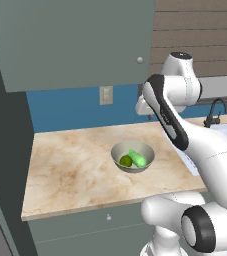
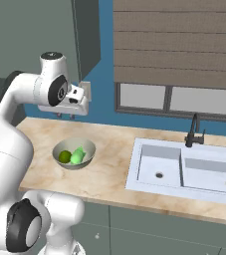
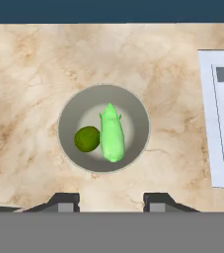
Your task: Dump the corn and lime from the bowl so the bowl can be washed. Place the bowl in the sink after clearing the leftovers.
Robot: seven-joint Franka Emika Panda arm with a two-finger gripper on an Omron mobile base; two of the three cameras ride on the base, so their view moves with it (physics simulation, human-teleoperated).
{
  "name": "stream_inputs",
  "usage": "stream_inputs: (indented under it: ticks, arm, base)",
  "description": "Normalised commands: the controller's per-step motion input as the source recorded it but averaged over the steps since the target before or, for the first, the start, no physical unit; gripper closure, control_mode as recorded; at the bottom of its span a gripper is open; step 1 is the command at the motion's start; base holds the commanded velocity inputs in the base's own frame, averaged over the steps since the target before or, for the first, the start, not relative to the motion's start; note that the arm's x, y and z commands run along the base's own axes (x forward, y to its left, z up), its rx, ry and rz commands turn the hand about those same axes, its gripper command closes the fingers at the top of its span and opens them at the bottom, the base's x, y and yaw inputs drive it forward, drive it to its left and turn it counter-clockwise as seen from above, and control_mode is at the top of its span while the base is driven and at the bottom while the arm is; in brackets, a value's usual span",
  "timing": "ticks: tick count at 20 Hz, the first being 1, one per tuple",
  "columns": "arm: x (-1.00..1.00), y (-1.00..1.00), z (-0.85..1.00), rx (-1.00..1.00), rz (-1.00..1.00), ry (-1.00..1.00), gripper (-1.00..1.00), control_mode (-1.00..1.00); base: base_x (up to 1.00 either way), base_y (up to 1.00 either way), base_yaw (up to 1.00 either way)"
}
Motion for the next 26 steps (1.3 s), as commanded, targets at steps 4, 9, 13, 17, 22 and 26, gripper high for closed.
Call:
stream_inputs:
  ticks: [4, 9, 13, 17, 22, 26]
  arm:
    - [-0.21, -0.12, -0.01, 0.01, -0.02, -0.02, -1.0, -1.0]
    - [-0.27, -0.13, -0.12, 0.01, -0.04, -0.02, -1.0, -1.0]
    - [-0.03, -0.08, -0.39, 0.04, -0.06, 0.0, -1.0, -1.0]
    - [0.07, -0.17, -0.58, 0.07, -0.09, 0.0, -1.0, -1.0]
    - [0.24, -0.26, -0.67, 0.1, -0.14, 0.03, -1.0, -1.0]
    - [0.42, -0.19, -0.58, 0.11, -0.16, 0.09, -1.0, -1.0]
  base:
    - [0.0, 0.0, 0.0]
    - [0.0, 0.0, 0.0]
    - [0.0, 0.0, 0.0]
    - [0.0, 0.0, 0.0]
    - [0.0, 0.0, 0.0]
    - [0.0, 0.0, 0.0]
